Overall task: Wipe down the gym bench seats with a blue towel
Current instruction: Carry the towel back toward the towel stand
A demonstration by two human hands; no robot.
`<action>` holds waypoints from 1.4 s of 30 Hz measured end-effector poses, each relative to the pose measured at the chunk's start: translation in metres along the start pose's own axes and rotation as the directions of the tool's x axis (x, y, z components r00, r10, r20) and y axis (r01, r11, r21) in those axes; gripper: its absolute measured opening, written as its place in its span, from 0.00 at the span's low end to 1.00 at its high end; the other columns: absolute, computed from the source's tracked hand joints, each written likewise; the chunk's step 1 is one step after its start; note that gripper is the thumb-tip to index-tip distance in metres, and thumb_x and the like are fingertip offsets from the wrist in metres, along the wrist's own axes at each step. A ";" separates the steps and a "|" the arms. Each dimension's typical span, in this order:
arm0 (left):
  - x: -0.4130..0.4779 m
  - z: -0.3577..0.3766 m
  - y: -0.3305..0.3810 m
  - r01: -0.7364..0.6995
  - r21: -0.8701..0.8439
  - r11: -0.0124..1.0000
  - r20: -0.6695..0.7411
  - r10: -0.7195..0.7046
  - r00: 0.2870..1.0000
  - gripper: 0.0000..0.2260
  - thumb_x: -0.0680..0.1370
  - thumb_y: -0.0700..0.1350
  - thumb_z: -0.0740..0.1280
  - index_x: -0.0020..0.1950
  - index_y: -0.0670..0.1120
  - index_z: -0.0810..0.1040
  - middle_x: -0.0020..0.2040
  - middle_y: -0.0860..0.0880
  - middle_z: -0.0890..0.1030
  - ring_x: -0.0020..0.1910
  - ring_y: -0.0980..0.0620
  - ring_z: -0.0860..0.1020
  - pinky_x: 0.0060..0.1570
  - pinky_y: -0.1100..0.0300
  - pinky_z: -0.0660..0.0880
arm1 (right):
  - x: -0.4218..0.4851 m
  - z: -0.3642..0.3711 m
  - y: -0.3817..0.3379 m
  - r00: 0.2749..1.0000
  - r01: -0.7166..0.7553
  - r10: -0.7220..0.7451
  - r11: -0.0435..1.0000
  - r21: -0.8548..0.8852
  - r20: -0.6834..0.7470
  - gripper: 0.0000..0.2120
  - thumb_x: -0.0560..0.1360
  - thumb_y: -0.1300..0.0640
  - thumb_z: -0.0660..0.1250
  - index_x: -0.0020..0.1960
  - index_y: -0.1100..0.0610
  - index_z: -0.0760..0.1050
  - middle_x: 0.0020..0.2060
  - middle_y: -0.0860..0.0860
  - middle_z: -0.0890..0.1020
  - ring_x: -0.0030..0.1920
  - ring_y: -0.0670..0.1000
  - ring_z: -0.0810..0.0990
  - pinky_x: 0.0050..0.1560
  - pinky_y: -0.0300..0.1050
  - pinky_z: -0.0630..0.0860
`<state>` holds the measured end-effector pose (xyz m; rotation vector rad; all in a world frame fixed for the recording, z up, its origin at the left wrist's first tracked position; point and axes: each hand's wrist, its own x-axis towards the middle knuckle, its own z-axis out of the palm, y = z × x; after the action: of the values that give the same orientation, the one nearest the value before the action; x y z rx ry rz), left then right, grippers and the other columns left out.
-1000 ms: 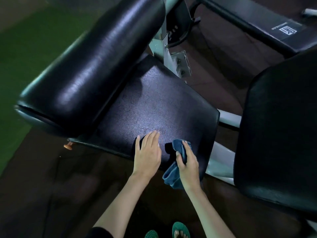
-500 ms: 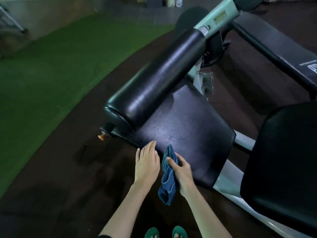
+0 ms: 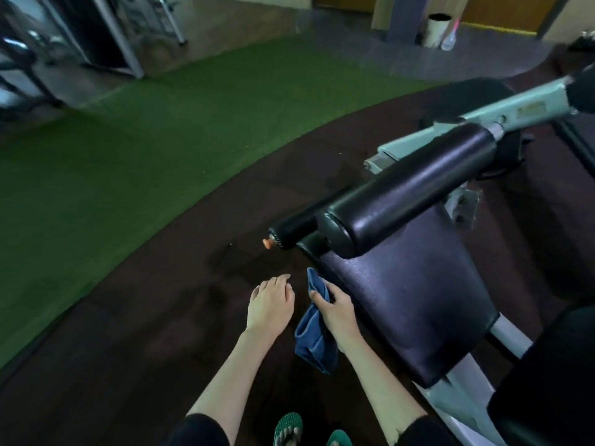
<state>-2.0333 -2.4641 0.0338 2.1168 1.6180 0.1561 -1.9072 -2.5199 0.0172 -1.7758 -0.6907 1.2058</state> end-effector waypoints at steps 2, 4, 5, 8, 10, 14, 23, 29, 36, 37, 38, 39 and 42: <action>-0.003 -0.019 -0.012 0.034 0.000 0.999 -0.016 -0.034 0.999 0.18 0.82 0.47 0.52 0.71 0.47 0.68 0.67 0.50 0.74 0.66 0.51 0.70 0.68 0.56 0.62 | -0.004 0.014 -0.016 0.999 0.039 -0.037 0.997 -0.064 0.033 0.19 0.75 0.54 0.67 0.65 0.49 0.72 0.53 0.47 0.80 0.51 0.45 0.79 0.58 0.48 0.76; -0.006 -0.039 -0.024 0.070 -0.011 0.998 -0.035 -0.070 0.997 0.18 0.82 0.47 0.52 0.71 0.47 0.67 0.67 0.49 0.74 0.67 0.50 0.70 0.68 0.55 0.63 | -0.006 0.029 -0.031 0.996 0.080 -0.074 0.991 -0.110 0.058 0.20 0.74 0.53 0.68 0.65 0.50 0.72 0.54 0.47 0.80 0.52 0.45 0.79 0.58 0.47 0.76; -0.006 -0.048 -0.030 0.087 -0.017 0.996 -0.042 -0.087 0.995 0.18 0.82 0.47 0.52 0.71 0.47 0.67 0.67 0.49 0.73 0.67 0.50 0.69 0.68 0.54 0.63 | -0.008 0.036 -0.038 0.994 0.098 -0.089 0.987 -0.127 0.069 0.20 0.74 0.52 0.68 0.65 0.50 0.73 0.55 0.47 0.80 0.53 0.45 0.79 0.58 0.46 0.76; -0.008 -0.077 -0.047 0.122 -0.029 0.992 -0.063 -0.124 0.990 0.18 0.82 0.47 0.52 0.72 0.47 0.66 0.68 0.49 0.73 0.67 0.50 0.69 0.68 0.55 0.63 | -0.013 0.058 -0.062 0.983 0.161 -0.143 0.973 -0.164 0.117 0.20 0.73 0.51 0.69 0.65 0.50 0.73 0.55 0.45 0.79 0.55 0.44 0.78 0.57 0.39 0.74; -0.009 -0.096 -0.059 0.131 -0.030 0.991 -0.078 -0.133 0.988 0.18 0.82 0.47 0.52 0.72 0.47 0.66 0.68 0.49 0.73 0.67 0.50 0.69 0.67 0.55 0.63 | -0.016 0.075 -0.077 0.976 0.193 -0.167 0.962 -0.196 0.140 0.21 0.73 0.51 0.69 0.65 0.51 0.73 0.56 0.46 0.79 0.56 0.44 0.77 0.56 0.38 0.73; -0.004 -0.133 -0.084 0.140 -0.017 0.990 -0.082 -0.141 0.987 0.18 0.82 0.47 0.52 0.71 0.47 0.67 0.68 0.49 0.73 0.67 0.49 0.69 0.66 0.55 0.63 | -0.019 0.110 -0.107 0.966 0.242 -0.211 0.941 -0.236 0.148 0.22 0.74 0.50 0.69 0.67 0.52 0.72 0.57 0.47 0.80 0.58 0.46 0.77 0.61 0.44 0.74; 0.033 -0.209 -0.138 0.115 -0.041 0.992 -0.104 -0.119 0.987 0.18 0.82 0.47 0.52 0.72 0.47 0.66 0.68 0.49 0.72 0.67 0.49 0.68 0.66 0.54 0.63 | -0.008 0.177 -0.172 0.942 0.334 -0.315 0.914 -0.229 0.116 0.24 0.73 0.50 0.70 0.67 0.54 0.72 0.61 0.49 0.78 0.60 0.46 0.75 0.64 0.44 0.71; 0.066 -0.242 -0.159 0.084 -0.042 0.996 -0.087 -0.088 0.992 0.18 0.82 0.47 0.51 0.71 0.47 0.67 0.68 0.48 0.72 0.67 0.48 0.68 0.65 0.53 0.63 | 0.011 0.207 -0.209 0.929 0.370 -0.353 0.889 -0.272 0.109 0.25 0.73 0.48 0.69 0.68 0.54 0.72 0.61 0.49 0.78 0.62 0.47 0.75 0.65 0.46 0.70; 0.120 -0.270 -0.167 0.041 -0.026 0.999 -0.057 -0.043 0.997 0.17 0.82 0.48 0.50 0.64 0.47 0.74 0.61 0.49 0.76 0.61 0.48 0.72 0.59 0.52 0.67 | 0.052 0.225 -0.250 0.920 0.388 -0.382 0.868 -0.310 0.081 0.24 0.75 0.50 0.67 0.68 0.57 0.71 0.62 0.51 0.78 0.63 0.49 0.74 0.64 0.41 0.68; 0.130 -0.274 -0.168 0.038 -0.032 0.999 -0.051 -0.039 0.998 0.17 0.81 0.48 0.50 0.62 0.47 0.75 0.60 0.49 0.77 0.58 0.48 0.74 0.57 0.51 0.69 | 0.060 0.227 -0.256 0.920 0.389 -0.384 0.867 -0.313 0.079 0.24 0.75 0.50 0.67 0.68 0.57 0.71 0.62 0.51 0.78 0.63 0.49 0.74 0.64 0.41 0.68; 0.141 -0.277 -0.168 0.033 -0.040 0.999 -0.045 -0.035 0.998 0.17 0.81 0.49 0.50 0.60 0.47 0.76 0.58 0.49 0.78 0.56 0.48 0.75 0.54 0.51 0.71 | 0.069 0.229 -0.262 0.919 0.390 -0.387 0.865 -0.317 0.075 0.24 0.75 0.51 0.67 0.68 0.57 0.71 0.62 0.52 0.78 0.63 0.49 0.74 0.64 0.41 0.68; 0.152 -0.280 -0.167 0.027 -0.045 0.999 -0.040 -0.029 0.999 0.17 0.81 0.49 0.51 0.58 0.47 0.77 0.56 0.48 0.78 0.53 0.48 0.76 0.51 0.52 0.72 | 0.078 0.231 -0.268 0.918 0.390 -0.390 0.863 -0.322 0.068 0.24 0.75 0.51 0.67 0.68 0.58 0.70 0.62 0.52 0.78 0.63 0.50 0.74 0.63 0.41 0.68; 0.191 -0.290 -0.164 0.001 -0.045 0.999 -0.030 -0.003 1.000 0.17 0.81 0.50 0.51 0.51 0.46 0.77 0.51 0.48 0.79 0.48 0.47 0.76 0.44 0.54 0.72 | 0.110 0.235 -0.289 0.920 0.380 -0.390 0.865 -0.328 0.036 0.24 0.75 0.50 0.67 0.68 0.58 0.70 0.62 0.52 0.78 0.63 0.50 0.74 0.62 0.41 0.68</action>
<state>-2.2268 -2.1684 0.1838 2.0882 1.6185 0.2228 -2.0765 -2.2120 0.1822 -1.8008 -1.2236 0.8201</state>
